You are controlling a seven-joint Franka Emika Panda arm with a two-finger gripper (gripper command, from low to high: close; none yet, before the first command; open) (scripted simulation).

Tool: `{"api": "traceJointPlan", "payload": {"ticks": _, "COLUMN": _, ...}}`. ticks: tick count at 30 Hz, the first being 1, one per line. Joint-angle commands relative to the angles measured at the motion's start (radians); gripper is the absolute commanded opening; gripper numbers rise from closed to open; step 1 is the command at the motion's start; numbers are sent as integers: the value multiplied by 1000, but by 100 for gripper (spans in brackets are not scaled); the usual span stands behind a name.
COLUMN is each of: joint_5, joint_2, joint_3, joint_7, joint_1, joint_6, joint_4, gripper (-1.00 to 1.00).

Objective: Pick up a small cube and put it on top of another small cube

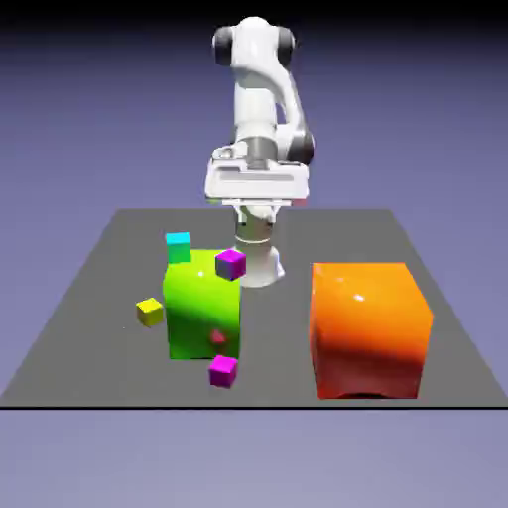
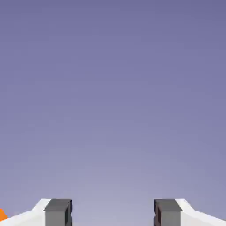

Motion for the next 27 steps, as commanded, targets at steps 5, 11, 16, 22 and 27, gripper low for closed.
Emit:
{"api": "traceJointPlan", "payload": {"ticks": 5, "joint_5": 26, "joint_2": 181, "joint_3": -23, "joint_7": 21, "joint_1": -10, "joint_6": -157, "joint_4": 123, "gripper": 0}}
{"api": "traceJointPlan", "payload": {"ticks": 11, "joint_5": 57, "joint_2": 399, "joint_3": -51, "joint_7": 45, "joint_1": -23, "joint_6": -346, "joint_4": 271, "gripper": 0}}
{"api": "traceJointPlan", "payload": {"ticks": 16, "joint_5": 83, "joint_2": 580, "joint_3": -74, "joint_7": 66, "joint_1": -33, "joint_6": -503, "joint_4": 393, "gripper": 0}}
{"api": "traceJointPlan", "payload": {"ticks": 22, "joint_5": 114, "joint_2": 797, "joint_3": -102, "joint_7": 90, "joint_1": -46, "joint_6": -692, "joint_4": 541, "gripper": 0}}
{"api": "traceJointPlan", "payload": {"ticks": 27, "joint_5": 136, "joint_2": 953, "joint_3": -122, "joint_7": 108, "joint_1": -55, "joint_6": -827, "joint_4": 647, "gripper": 0}}
